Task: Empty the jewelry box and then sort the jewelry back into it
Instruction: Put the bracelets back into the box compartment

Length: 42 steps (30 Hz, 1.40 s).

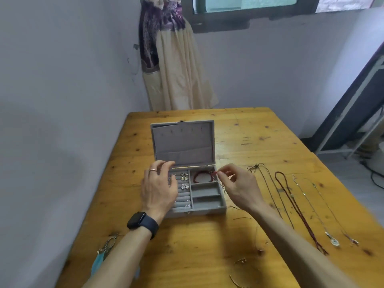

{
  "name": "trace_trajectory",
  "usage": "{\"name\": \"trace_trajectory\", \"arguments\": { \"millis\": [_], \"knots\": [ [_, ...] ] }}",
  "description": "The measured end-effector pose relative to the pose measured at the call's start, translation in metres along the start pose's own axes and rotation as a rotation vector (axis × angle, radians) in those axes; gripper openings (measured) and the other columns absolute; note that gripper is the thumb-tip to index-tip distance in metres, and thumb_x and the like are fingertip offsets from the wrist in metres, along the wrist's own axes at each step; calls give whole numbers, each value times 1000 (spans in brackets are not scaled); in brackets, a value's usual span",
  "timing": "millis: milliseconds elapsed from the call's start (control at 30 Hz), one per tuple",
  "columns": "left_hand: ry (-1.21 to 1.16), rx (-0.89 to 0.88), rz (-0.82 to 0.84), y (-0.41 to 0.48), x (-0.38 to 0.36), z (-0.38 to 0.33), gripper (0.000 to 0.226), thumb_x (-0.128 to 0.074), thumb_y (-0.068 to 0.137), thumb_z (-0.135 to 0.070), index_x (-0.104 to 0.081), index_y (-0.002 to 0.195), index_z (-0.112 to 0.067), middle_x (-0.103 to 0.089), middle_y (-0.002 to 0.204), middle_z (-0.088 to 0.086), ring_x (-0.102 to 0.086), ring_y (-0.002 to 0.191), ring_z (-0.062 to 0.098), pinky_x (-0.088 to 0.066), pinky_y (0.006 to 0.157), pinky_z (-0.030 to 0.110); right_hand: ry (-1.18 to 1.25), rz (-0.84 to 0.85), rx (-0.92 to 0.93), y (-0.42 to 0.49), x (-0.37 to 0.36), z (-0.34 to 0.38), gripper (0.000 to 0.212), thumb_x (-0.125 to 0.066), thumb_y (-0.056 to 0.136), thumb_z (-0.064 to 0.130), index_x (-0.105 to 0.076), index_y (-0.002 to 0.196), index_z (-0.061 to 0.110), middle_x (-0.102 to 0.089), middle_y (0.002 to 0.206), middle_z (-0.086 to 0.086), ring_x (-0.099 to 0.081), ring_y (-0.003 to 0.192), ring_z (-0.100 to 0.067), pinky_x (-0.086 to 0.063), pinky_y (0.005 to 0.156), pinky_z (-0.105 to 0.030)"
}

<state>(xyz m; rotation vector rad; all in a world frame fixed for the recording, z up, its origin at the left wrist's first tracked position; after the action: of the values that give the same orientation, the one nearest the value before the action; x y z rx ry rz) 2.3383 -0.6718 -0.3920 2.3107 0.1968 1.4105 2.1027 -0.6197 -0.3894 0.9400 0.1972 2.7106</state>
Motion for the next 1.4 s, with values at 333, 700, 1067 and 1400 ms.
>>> {"name": "trace_trajectory", "arguments": {
  "millis": [333,700,1067,1400],
  "knots": [
    [-160,200,183,-46,-30,56,59,-23,104,-40,-17,159,-19,-27,163,2,-26,148,18,-22,120,32,245,-5,-163,43,-40,20,12,-63,95,37,-70,97,28,-70,90,6,-67,87,-14,-59,77,-41],
    [-128,204,201,-49,-30,56,64,-16,100,-43,-22,158,-17,-34,160,5,-34,145,20,-29,119,39,149,-27,-227,51,-63,11,11,-62,96,38,-68,97,29,-70,94,6,-66,91,-14,-58,84,-42],
    [-102,194,193,-48,-30,55,64,-18,99,-41,-28,156,-13,-43,154,9,-41,139,23,-34,116,41,-387,-29,-248,39,-49,-18,25,-59,92,40,-77,104,26,-75,106,-4,-65,99,-27,-44,74,-28],
    [-82,201,189,-49,-31,57,64,-17,99,-42,-28,156,-14,-46,152,10,-43,139,23,-35,115,42,-208,48,-240,46,-62,-15,20,-64,89,43,-78,97,31,-72,95,5,-62,96,-18,-48,79,-30]
  ]
}}
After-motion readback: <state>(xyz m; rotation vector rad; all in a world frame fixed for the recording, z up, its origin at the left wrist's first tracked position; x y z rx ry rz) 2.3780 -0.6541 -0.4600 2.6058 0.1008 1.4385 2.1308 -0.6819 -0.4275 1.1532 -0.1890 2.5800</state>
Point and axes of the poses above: each hand's wrist, its own y-axis towards the middle knuckle, its own x-axis out of the back of the hand, z = x × y, the point moved 8 cm from there along y, towards the middle knuckle
